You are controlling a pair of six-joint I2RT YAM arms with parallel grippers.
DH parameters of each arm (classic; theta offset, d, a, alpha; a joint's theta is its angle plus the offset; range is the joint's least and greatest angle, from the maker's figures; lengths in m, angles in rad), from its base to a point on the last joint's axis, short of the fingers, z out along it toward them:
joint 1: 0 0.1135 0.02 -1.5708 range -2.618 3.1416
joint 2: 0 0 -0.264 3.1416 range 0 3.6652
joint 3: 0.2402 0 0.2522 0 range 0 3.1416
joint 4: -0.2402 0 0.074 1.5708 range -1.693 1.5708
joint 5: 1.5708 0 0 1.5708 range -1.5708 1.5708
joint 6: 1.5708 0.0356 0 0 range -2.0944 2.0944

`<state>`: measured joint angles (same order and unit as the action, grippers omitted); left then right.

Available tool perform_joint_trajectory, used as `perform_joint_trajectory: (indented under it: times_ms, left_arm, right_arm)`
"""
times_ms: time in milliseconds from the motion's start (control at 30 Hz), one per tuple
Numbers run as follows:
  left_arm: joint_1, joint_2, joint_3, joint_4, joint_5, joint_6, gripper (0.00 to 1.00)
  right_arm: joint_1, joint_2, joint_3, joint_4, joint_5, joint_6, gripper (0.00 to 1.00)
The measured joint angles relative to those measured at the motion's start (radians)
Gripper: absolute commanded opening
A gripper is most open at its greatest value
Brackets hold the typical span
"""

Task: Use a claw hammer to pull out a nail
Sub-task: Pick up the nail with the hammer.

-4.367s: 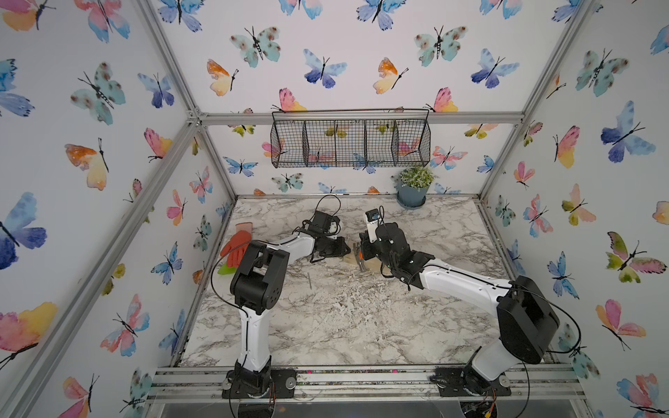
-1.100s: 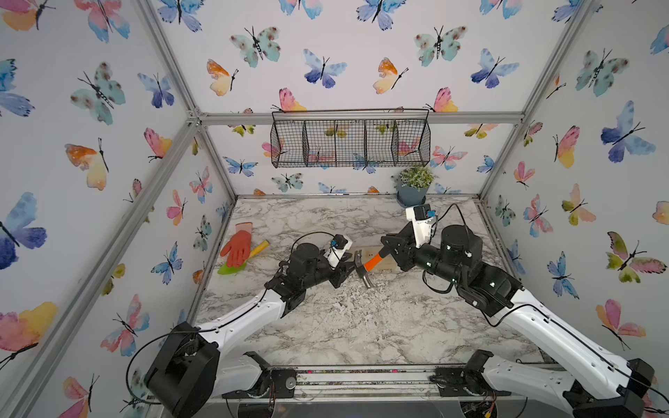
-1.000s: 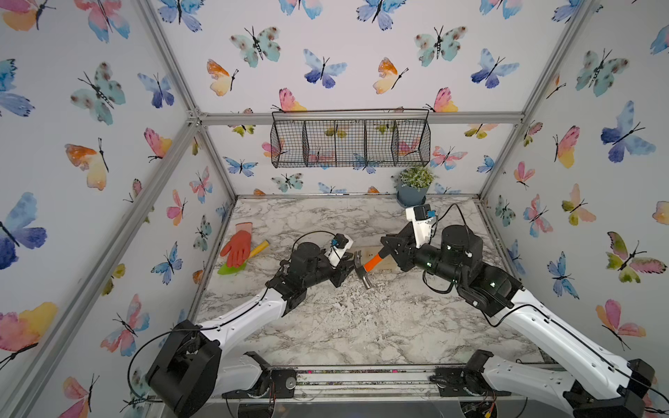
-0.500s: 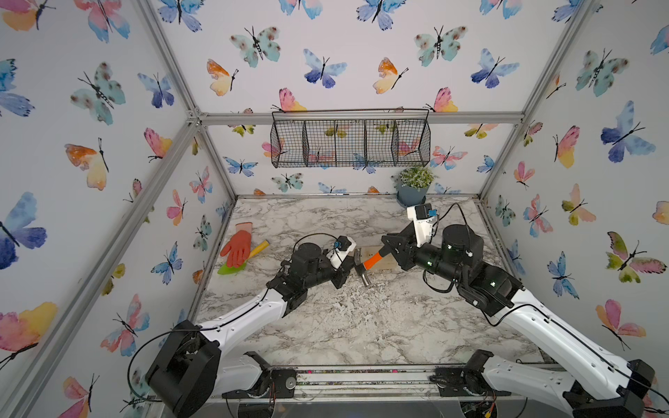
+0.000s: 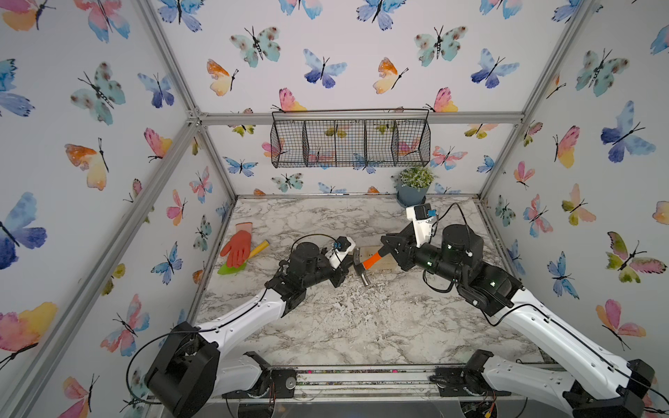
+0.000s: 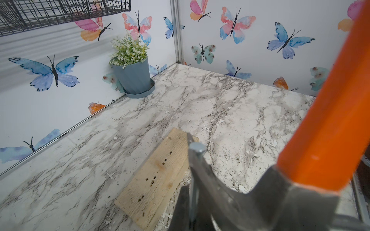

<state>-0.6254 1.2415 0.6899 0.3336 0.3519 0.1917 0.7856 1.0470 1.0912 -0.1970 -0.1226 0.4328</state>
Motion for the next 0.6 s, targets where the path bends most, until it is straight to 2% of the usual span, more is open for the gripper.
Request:
perform_joint_trajectory:
  times_ms: [600]
  left_arm:
    - [0.042,-0.072,-0.034,0.000,-0.010,0.285,0.00]
  right_arm:
    - [-0.008,0.047,0.082,-0.062,-0.079,-0.005,0.03]
